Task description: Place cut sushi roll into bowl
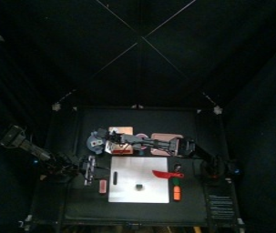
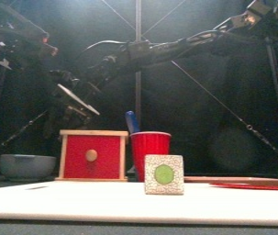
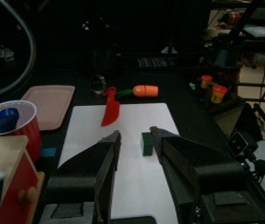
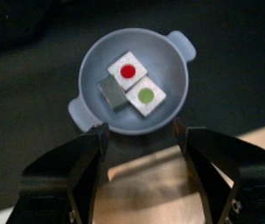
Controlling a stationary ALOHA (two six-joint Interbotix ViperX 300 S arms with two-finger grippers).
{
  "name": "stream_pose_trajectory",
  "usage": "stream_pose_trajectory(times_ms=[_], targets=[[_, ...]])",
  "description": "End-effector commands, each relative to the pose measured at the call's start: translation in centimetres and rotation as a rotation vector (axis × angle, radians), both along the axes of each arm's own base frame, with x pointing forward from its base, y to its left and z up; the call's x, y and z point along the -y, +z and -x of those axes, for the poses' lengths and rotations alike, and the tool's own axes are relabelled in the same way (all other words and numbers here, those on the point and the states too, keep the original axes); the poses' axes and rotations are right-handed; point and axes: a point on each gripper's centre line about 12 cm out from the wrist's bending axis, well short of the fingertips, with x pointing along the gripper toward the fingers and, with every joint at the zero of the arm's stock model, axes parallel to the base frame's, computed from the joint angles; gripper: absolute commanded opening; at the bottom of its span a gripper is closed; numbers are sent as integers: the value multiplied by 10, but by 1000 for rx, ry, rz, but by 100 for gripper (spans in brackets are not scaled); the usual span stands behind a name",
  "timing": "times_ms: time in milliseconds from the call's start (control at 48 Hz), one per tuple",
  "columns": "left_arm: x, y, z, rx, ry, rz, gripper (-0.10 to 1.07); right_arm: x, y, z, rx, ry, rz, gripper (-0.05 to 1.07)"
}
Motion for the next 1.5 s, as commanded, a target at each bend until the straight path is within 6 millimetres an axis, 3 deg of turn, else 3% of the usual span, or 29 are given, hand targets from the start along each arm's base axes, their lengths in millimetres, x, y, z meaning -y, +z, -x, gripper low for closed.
stream_pose_trajectory(times_ms=[0, 271, 667, 854, 1000, 1188, 1479], targets=[[1, 6, -3, 18, 1, 7, 76, -16, 57, 18, 39, 9, 2, 93], [2, 6, -3, 18, -1, 7, 76, -78, 64, 51, 24, 100, -18, 93], [1, 6, -3, 18, 2, 8, 76, -161, 28, 102, -118, 203, -164, 93], [1, 6, -3, 17, 4, 9, 76, -190, 14, 135, -216, 231, -244, 93], [0, 6, -3, 17, 6, 9, 76, -207, 0, 152, -272, 242, -295, 93], [-1, 5, -3, 13, 10, 7, 76, -220, -6, 157, -291, 255, -325, 93], [-2, 5, -3, 13, 14, 8, 76, -218, -36, 157, -350, 253, -290, 92]])
